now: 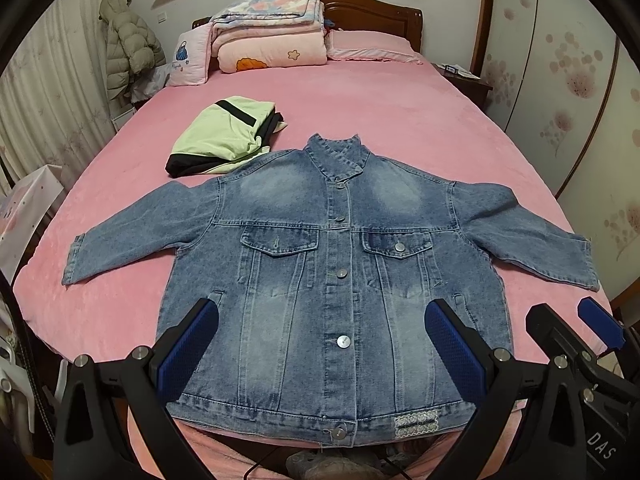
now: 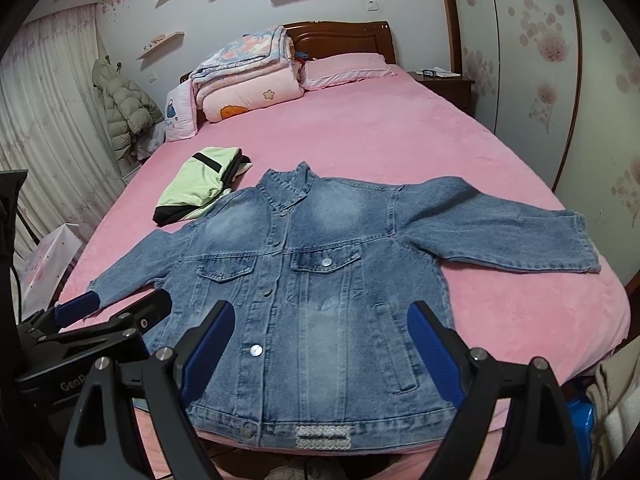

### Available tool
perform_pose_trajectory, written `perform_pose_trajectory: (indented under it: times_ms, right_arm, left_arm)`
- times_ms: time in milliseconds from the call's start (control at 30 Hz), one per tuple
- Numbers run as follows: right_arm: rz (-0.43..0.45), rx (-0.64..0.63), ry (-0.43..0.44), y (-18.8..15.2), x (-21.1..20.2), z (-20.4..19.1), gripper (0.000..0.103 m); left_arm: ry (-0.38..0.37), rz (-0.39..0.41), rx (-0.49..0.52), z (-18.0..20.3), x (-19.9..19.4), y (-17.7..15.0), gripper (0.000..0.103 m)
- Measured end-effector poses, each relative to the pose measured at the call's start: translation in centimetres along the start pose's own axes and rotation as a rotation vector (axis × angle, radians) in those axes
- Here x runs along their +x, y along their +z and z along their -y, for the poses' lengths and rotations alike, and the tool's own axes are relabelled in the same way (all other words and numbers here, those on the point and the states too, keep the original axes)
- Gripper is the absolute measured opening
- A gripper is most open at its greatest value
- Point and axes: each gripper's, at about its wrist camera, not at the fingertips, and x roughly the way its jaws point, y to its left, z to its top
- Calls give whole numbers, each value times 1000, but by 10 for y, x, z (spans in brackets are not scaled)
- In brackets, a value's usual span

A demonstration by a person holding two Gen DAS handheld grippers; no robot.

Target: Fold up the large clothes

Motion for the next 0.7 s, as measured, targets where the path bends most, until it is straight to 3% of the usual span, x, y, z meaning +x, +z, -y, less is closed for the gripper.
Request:
perform_pose_trajectory:
  times_ms: [700]
  right_arm:
    - [46, -39, -99, 13, -19, 24, 89]
  left_arm:
    - [4, 47, 55, 25, -13, 6, 102]
